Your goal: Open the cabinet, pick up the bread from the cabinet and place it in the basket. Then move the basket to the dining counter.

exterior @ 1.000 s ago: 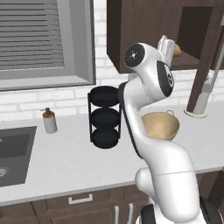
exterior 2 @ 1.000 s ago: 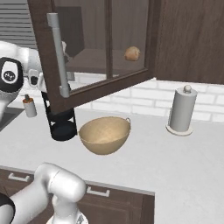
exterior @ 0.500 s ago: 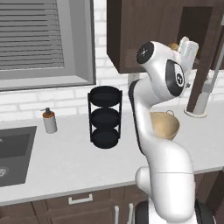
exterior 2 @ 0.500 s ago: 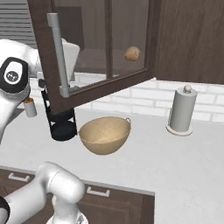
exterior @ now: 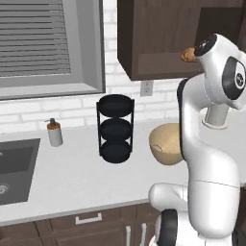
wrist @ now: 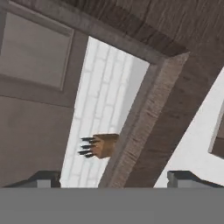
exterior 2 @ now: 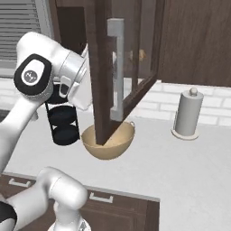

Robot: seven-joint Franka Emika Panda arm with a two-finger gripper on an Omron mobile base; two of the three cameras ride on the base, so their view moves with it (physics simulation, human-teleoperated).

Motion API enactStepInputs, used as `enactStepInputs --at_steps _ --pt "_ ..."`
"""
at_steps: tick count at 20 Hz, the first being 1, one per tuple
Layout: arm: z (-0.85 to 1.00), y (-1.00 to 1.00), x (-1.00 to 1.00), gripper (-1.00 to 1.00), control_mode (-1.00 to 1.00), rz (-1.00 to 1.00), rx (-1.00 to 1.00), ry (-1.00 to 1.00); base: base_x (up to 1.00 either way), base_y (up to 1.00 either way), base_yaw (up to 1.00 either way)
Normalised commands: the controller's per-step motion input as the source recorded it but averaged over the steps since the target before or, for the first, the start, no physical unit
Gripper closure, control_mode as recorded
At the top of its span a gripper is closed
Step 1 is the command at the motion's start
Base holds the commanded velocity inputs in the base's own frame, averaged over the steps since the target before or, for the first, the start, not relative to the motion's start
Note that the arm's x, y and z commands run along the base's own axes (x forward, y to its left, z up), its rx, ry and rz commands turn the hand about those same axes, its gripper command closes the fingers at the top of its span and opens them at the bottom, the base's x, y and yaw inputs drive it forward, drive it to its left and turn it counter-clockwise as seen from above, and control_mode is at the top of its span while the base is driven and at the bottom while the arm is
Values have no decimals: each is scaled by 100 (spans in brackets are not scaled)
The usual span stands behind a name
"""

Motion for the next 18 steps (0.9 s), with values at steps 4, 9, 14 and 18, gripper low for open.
enactStepInputs --at_steps 4,9,14,18 --pt "0 -100 -2 -100 -100 -36 7 -7 0 0 0" --pt "-4 8 0 -100 -100 -20 5 -12 0 0 0" --pt "-2 87 -11 -100 -100 0 1 -12 0 0 0" --pt "0 95 0 -100 -100 20 -1 -7 0 0 0"
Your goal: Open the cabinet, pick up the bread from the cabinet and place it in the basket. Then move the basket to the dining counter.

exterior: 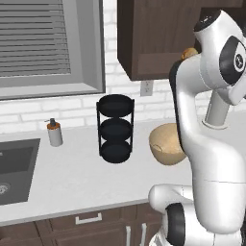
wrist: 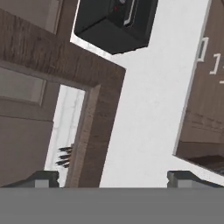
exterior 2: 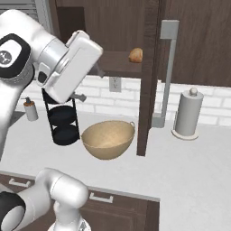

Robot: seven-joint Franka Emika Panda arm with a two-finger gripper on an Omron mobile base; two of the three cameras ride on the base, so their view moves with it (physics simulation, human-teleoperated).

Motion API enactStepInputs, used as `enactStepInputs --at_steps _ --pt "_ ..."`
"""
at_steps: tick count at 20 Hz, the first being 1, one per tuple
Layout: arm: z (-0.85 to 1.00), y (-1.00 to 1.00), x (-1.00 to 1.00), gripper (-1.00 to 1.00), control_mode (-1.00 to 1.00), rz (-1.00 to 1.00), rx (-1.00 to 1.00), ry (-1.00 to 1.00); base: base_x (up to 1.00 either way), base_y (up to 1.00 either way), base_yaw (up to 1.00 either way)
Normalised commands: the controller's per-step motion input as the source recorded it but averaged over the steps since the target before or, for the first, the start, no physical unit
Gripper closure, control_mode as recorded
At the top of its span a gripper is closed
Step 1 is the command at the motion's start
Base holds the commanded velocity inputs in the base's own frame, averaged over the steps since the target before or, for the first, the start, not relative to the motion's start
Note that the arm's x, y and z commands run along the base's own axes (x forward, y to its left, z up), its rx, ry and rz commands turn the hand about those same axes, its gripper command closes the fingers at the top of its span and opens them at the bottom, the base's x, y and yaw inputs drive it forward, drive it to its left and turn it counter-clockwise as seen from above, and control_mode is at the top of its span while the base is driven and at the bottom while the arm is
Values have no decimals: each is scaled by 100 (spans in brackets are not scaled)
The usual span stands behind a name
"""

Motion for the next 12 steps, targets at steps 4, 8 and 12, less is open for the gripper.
enactStepInputs --at_steps 4,8,12 --pt "1 73 -6 -100 -100 46 -13 1 0 0 0" --pt "14 58 -17 -100 -100 54 -23 9 0 0 0" --pt "6 13 -1 -100 -100 61 -25 21 0 0 0"
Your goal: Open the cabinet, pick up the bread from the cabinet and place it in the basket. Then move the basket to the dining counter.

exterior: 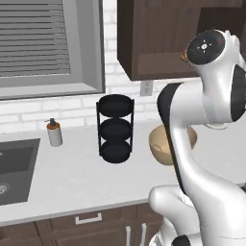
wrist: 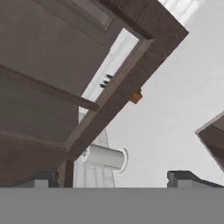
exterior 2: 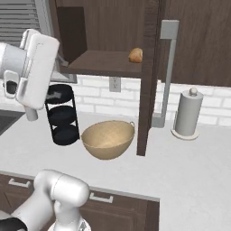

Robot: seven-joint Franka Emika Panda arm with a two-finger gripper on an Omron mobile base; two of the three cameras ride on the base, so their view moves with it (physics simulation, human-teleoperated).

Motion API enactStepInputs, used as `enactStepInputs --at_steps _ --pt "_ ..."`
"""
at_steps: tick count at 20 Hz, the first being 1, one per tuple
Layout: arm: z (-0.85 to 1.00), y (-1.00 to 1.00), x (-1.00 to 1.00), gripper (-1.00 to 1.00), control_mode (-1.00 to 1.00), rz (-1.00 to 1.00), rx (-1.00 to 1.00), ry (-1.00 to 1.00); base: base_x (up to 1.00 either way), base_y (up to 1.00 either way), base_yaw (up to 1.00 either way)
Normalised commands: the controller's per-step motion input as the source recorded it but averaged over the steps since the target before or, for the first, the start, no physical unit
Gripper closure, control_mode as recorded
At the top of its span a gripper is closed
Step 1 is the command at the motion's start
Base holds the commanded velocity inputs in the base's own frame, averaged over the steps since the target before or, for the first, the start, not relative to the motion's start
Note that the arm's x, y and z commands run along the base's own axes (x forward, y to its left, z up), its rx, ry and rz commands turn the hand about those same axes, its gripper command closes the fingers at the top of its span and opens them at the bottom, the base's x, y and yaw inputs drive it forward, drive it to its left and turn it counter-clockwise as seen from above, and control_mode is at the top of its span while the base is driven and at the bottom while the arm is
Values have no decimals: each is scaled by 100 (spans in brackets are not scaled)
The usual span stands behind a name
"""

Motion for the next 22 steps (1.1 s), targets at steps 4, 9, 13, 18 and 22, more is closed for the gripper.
enactStepInputs --at_steps 4,9,13,18,22 --pt "3 0 0 -100 -100 63 -30 30 0 0 0" --pt "11 -7 3 -100 -100 51 -35 29 0 0 0" --pt "32 -21 0 -100 -100 34 -38 26 0 0 0" --pt "9 -16 32 -100 -100 32 -38 7 0 0 0" --pt "2 -1 75 -100 -100 39 -31 8 0 0 0"
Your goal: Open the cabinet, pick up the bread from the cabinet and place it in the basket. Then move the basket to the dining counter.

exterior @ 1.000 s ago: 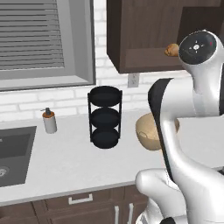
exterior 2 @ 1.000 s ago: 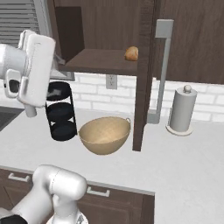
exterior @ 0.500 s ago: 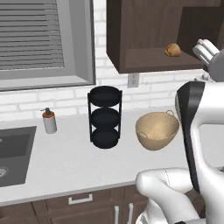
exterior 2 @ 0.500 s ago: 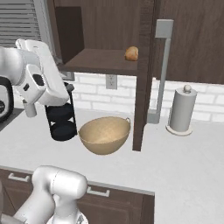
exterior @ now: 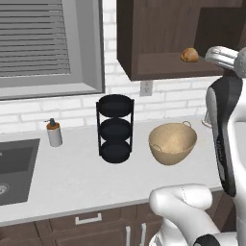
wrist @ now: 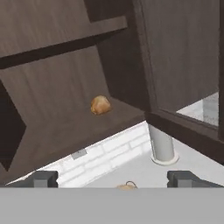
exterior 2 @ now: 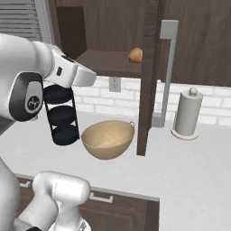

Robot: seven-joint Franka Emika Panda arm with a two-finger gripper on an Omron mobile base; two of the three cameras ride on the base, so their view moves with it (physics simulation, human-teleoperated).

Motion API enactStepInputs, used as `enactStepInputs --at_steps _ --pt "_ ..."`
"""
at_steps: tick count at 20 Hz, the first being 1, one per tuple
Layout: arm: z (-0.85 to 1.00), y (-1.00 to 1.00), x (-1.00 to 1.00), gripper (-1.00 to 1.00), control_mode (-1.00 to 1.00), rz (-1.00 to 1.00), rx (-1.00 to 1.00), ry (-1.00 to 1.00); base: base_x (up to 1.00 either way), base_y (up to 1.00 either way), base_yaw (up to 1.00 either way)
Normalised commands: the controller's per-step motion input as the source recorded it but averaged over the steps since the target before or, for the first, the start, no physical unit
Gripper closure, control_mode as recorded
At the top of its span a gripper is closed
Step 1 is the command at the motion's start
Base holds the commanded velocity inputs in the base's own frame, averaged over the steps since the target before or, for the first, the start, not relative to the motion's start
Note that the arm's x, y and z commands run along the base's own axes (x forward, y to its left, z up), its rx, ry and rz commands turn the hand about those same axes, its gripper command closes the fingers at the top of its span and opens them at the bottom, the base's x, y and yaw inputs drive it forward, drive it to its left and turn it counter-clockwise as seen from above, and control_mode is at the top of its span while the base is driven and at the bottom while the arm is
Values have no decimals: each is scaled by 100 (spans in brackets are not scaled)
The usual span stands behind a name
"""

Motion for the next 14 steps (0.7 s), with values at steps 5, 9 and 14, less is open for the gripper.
enactStepInputs --at_steps 5,9,14 --pt "17 0 87 -100 -100 35 -22 14 0 0 0" --pt "11 0 71 -100 -100 17 -21 18 0 0 0" --pt "-23 -11 20 -100 -100 10 -17 13 0 0 0"
